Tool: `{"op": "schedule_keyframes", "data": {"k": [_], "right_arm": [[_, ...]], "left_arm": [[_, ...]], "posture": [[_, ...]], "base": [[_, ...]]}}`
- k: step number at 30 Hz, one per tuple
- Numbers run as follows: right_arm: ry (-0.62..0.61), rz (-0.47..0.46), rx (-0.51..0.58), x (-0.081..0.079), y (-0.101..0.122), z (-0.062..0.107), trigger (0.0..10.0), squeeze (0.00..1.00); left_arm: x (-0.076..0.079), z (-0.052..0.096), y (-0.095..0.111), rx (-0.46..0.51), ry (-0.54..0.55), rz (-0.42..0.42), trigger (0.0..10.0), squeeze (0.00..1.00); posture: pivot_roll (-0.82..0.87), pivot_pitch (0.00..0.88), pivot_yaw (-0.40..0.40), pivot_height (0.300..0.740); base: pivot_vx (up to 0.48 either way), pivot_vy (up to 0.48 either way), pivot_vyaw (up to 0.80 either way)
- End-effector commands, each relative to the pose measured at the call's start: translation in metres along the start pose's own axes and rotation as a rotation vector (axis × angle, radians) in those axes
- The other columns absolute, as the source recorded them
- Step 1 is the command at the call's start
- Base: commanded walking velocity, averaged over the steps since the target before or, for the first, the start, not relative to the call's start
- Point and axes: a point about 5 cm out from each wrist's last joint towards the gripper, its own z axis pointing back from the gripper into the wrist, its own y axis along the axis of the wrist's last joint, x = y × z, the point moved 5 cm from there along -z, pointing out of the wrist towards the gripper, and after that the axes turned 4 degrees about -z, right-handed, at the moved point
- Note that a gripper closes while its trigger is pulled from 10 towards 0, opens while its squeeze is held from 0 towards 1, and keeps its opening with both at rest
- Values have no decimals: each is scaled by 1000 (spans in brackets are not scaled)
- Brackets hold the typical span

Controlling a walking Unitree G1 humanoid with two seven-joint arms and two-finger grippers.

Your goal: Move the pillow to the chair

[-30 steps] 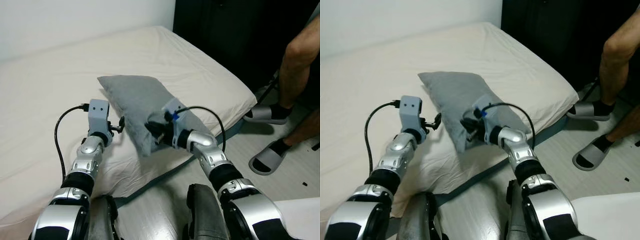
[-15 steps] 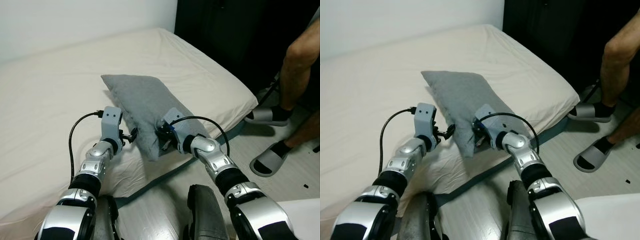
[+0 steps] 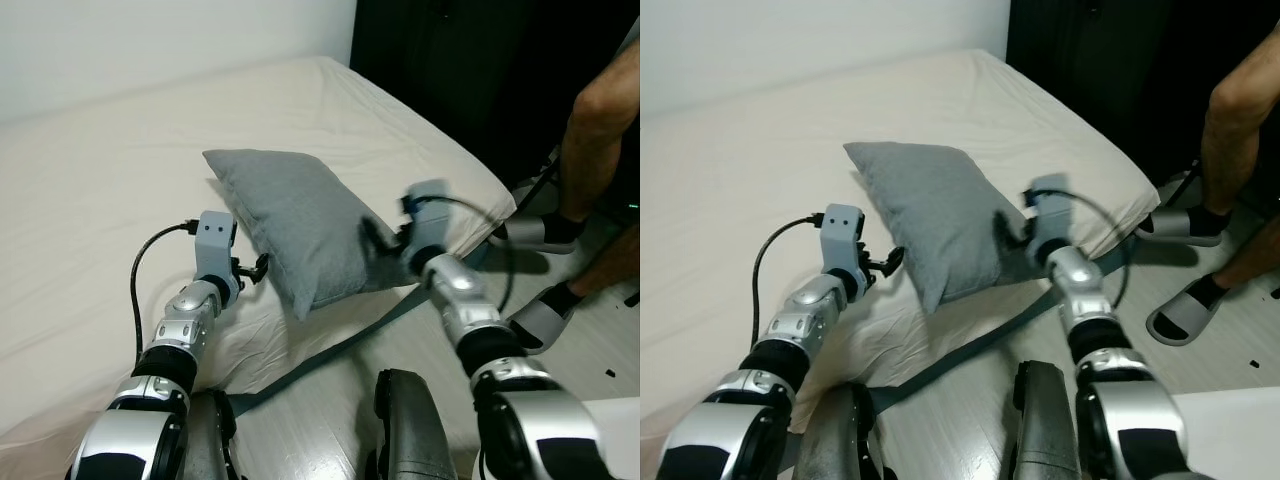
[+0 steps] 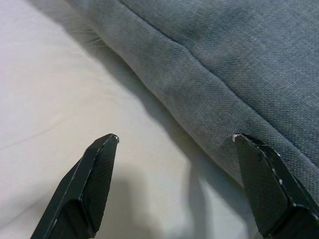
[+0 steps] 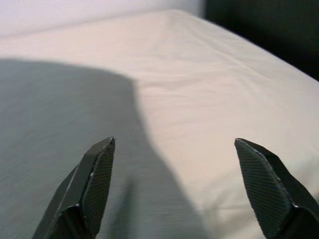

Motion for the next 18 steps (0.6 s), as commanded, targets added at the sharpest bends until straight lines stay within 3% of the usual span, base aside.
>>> {"op": "schedule_keyframes", "data": {"k": [1,5,6,7,8,9,10,11,14,16,17,18], "right_arm": [[-65,-90,-58,10,-14,2,10000,1000],[-127,-141,-78,20,-18,3,10000,1000],[-187,-248,-93,28,-22,5,10000,1000],[-187,-248,-93,28,-22,5,10000,1000],[-253,-437,-97,37,-31,9,10000,0],[-253,-437,-97,37,-31,9,10000,0],[-292,-569,-96,42,-37,11,10000,0],[-268,-637,-119,36,-46,13,10000,0],[-196,-649,-167,22,-56,14,10000,0],[-34,-523,-301,-11,-78,17,10000,0],[-34,-523,-301,-11,-78,17,10000,0],[59,-400,-391,-32,-92,21,10000,0]], "left_arm": [[-2,2,-6,-24,-4,2,10000,0],[0,2,-6,-24,-12,3,10000,0],[1,1,-6,-25,-20,4,10000,0],[1,1,-6,-25,-20,4,10000,0],[3,1,-5,-24,-24,7,10000,0],[3,1,-5,-24,-24,7,10000,0],[4,1,-5,-24,-25,10,10000,0],[4,1,-5,-22,-25,11,10000,0],[4,2,-5,-19,-24,10,10000,0],[2,3,-5,-14,-20,3,10000,0],[2,3,-5,-14,-20,3,10000,0],[0,4,-5,-14,-14,1,10000,0]], "posture": [[-11,160,4,538],[-15,163,5,538],[-15,164,5,538],[-15,164,5,538],[-7,168,3,538],[-7,168,3,538],[-2,169,1,538],[5,169,-3,538],[11,172,-5,538],[10,176,-5,538],[10,176,-5,538],[7,178,-3,538]], "base": [[0,0,0],[0,0,0],[0,0,0],[0,0,0],[0,0,0],[0,0,0],[0,0,0],[0,0,0],[0,0,0],[0,0,0],[0,0,0],[0,0,0]]}}
